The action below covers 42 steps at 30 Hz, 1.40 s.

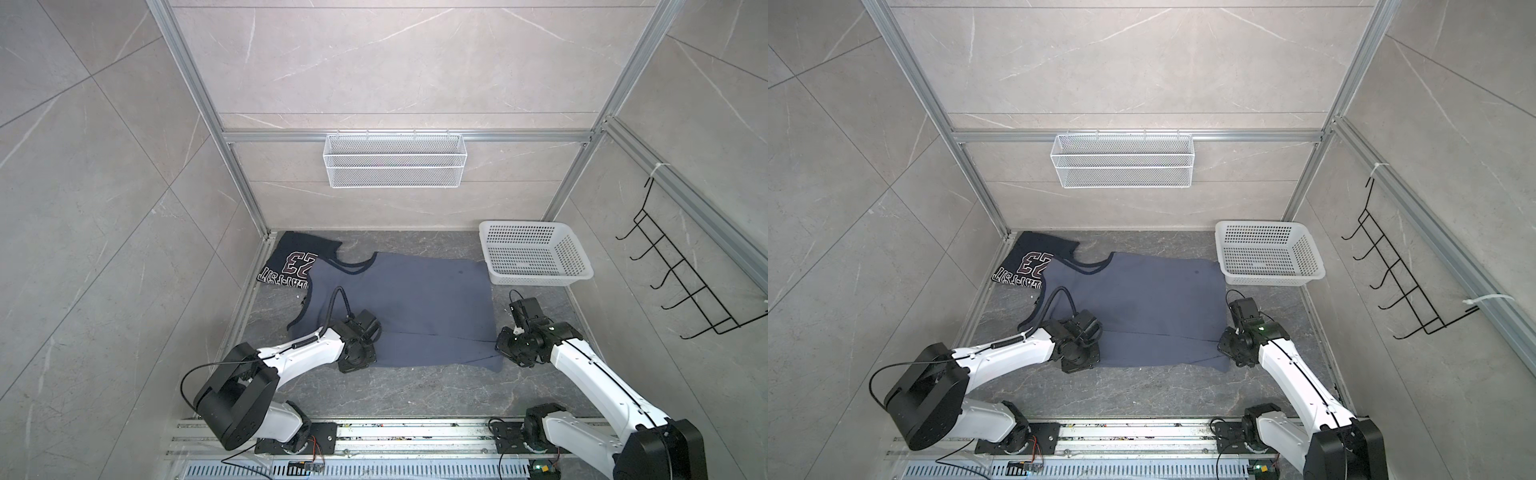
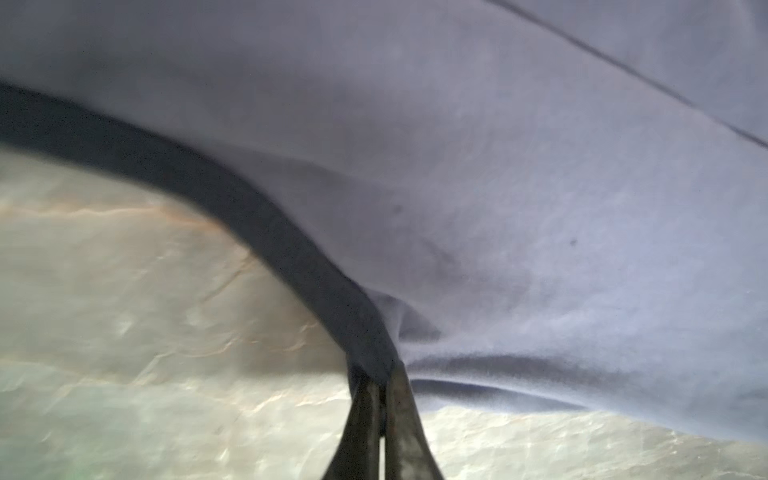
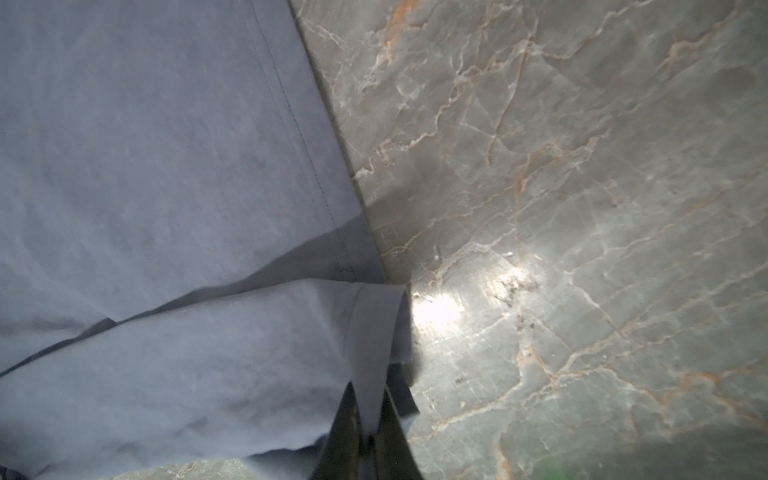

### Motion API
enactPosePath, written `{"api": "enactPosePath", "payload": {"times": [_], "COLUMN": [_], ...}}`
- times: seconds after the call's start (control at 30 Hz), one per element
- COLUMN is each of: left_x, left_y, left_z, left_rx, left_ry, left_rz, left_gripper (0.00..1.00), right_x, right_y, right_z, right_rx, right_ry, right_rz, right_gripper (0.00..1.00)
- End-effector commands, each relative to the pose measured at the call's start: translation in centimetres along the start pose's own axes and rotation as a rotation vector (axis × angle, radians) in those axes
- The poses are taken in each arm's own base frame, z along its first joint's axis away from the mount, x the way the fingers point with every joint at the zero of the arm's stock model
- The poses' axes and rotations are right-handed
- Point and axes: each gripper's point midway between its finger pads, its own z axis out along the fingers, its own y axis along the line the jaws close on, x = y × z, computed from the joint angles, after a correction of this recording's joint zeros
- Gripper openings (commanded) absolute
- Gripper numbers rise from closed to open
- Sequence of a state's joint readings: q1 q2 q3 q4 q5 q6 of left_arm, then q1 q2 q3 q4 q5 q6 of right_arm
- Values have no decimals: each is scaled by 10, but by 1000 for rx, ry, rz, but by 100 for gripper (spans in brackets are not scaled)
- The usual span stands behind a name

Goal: Fold and stack the tank tops

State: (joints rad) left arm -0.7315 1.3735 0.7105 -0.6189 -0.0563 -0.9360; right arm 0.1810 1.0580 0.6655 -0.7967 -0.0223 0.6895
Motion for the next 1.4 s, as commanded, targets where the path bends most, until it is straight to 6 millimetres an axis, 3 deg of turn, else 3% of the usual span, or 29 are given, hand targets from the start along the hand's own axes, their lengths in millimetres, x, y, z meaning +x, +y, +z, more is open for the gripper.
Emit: {"api": "enactPosePath", "payload": {"times": [0.0,0.1,0.3,0.4,0.47,0.5,0.57,0.67,0.73,0.83,0.93,1.03,1.2,1.37], "left_x": [10,24,57,61,57,54,45,29,15,-4,-17,-16,-15,-37], "left_y": [43,60,63,67,67,66,63,63,70,70,48,13,-29,-60], "left_z": [-21,-31,-15,-14,-19,-23,-34,-57,-77,-102,-105,-87,-57,-30], "left_rx": [-141,-145,-37,-43,-39,-33,-30,-49,-86,-77,-1,69,139,139], "left_ry": [-29,-23,65,69,47,30,-7,-80,-158,-273,-306,-216,-126,-128], "left_rz": [-35,-80,-148,-151,-149,-144,-130,-104,-95,-90,-47,5,65,109], "left_gripper": [0,0,6,7,10,15,29,44,51,52,52,46,48,57], "right_x": [9,22,49,60,65,66,61,40,30,15,10,17,29,5], "right_y": [-14,-17,-29,-33,-31,-29,-27,-22,-14,-3,12,25,45,73], "right_z": [-4,-5,-10,-10,-10,-11,-19,-41,-52,-63,-60,-49,-20,9], "right_rx": [53,42,57,60,49,39,37,40,4,-33,-94,-131,-163,-126], "right_ry": [18,59,124,161,184,192,174,90,47,-11,-8,51,122,122], "right_rz": [30,58,85,85,84,77,59,40,39,24,7,-7,-85,-173], "right_gripper": [10,10,10,11,14,20,43,62,64,64,63,61,61,62]}}
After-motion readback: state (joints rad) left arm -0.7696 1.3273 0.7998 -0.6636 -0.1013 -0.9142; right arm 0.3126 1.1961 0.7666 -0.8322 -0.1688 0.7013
